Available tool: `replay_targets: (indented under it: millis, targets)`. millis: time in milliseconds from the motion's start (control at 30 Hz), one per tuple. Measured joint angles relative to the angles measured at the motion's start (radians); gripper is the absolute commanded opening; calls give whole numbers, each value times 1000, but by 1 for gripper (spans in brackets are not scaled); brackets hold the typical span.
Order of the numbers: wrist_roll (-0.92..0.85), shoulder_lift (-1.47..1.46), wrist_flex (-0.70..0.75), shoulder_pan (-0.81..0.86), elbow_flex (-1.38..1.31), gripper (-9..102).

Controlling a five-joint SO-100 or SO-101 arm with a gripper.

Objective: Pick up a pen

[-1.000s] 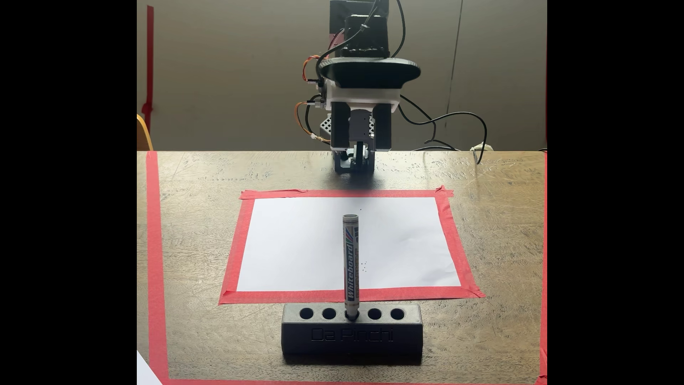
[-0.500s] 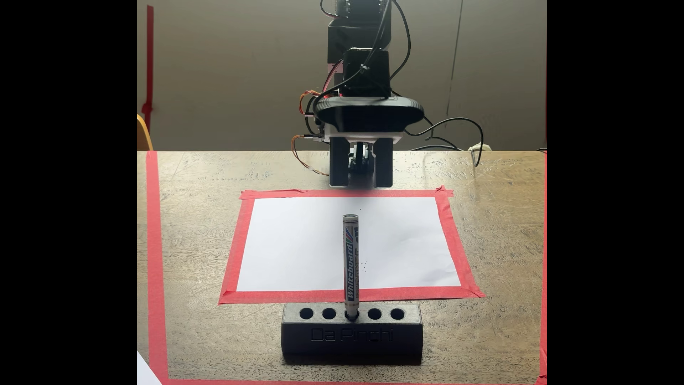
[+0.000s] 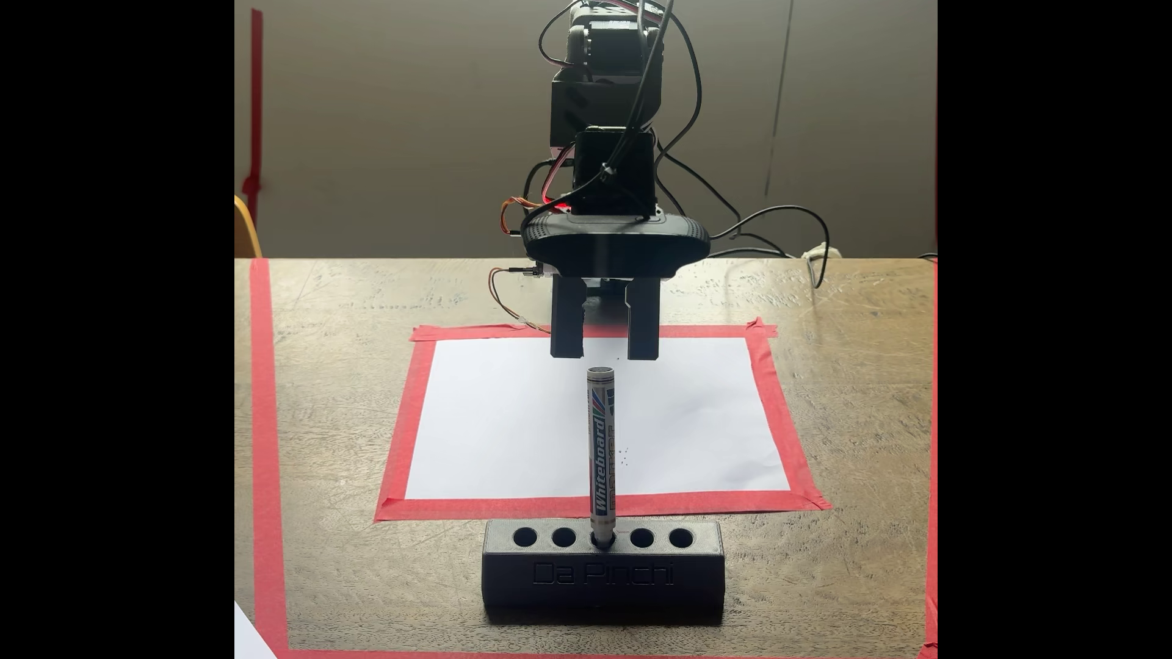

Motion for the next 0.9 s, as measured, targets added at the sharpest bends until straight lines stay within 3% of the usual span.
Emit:
replay_targets:
  millis: [900]
  targets:
    - [0, -95, 3, 38, 0, 100]
